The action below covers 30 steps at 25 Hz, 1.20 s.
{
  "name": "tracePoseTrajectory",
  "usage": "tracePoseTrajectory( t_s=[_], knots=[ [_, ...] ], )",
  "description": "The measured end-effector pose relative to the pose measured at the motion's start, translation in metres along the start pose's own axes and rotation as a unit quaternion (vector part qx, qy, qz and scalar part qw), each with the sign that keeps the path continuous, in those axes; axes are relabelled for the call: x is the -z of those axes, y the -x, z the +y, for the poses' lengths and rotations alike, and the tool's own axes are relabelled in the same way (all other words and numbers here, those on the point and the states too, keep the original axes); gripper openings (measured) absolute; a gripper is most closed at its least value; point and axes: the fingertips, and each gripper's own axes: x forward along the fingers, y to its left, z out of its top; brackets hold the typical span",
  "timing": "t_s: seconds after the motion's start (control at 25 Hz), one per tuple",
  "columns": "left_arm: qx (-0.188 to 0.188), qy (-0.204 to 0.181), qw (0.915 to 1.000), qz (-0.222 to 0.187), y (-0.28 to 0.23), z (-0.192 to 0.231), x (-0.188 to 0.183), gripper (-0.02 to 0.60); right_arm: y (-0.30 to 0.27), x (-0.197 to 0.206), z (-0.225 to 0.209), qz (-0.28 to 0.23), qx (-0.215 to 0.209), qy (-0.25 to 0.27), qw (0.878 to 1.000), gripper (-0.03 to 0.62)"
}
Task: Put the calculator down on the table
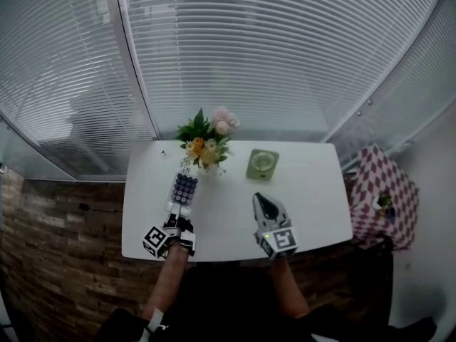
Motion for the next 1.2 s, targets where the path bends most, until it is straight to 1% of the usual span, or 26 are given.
tracePoseTrajectory(
  t_s=[0.08,0.12,0.24,0.36,0.64,0.8,1.08,1.2],
  knots=[
    [-0.01,0.018,0.9998,-0.001,0.0,0.014,0.002,0.1,0.002,0.001,-0.001,-0.005,0.002,-0.001,1.0,0.006],
    [-0.016,0.02,0.9997,-0.001,0.0,0.021,0.003,0.1,0.003,0.002,-0.001,-0.008,0.002,-0.002,1.0,0.006],
    [-0.037,0.017,0.9991,0.008,-0.004,0.042,0.006,0.1,0.004,0.002,-0.001,-0.011,0.005,-0.005,1.0,0.006],
    [-0.053,0.013,0.9984,0.018,-0.008,0.062,0.01,0.1,0.006,0.0,-0.001,0.003,0.013,0.0,1.0,0.006],
    [-0.084,0.008,0.9962,0.022,-0.015,0.103,0.014,0.1,0.017,0.002,-0.005,0.009,0.024,-0.004,1.0,0.006],
    [-0.114,0.013,0.9931,0.027,-0.021,0.129,0.018,0.1,0.018,0.001,-0.006,0.004,0.025,-0.004,1.0,0.006],
    [-0.12,0.035,0.9911,0.045,-0.027,0.164,0.028,0.1,0.021,-0.001,-0.007,0.004,0.027,-0.003,1.0,0.006],
    [-0.12,0.038,0.9906,0.054,-0.03,0.169,0.03,0.1,0.022,0.003,-0.015,0.015,0.04,0.01,0.999,0.006]
  ],
)
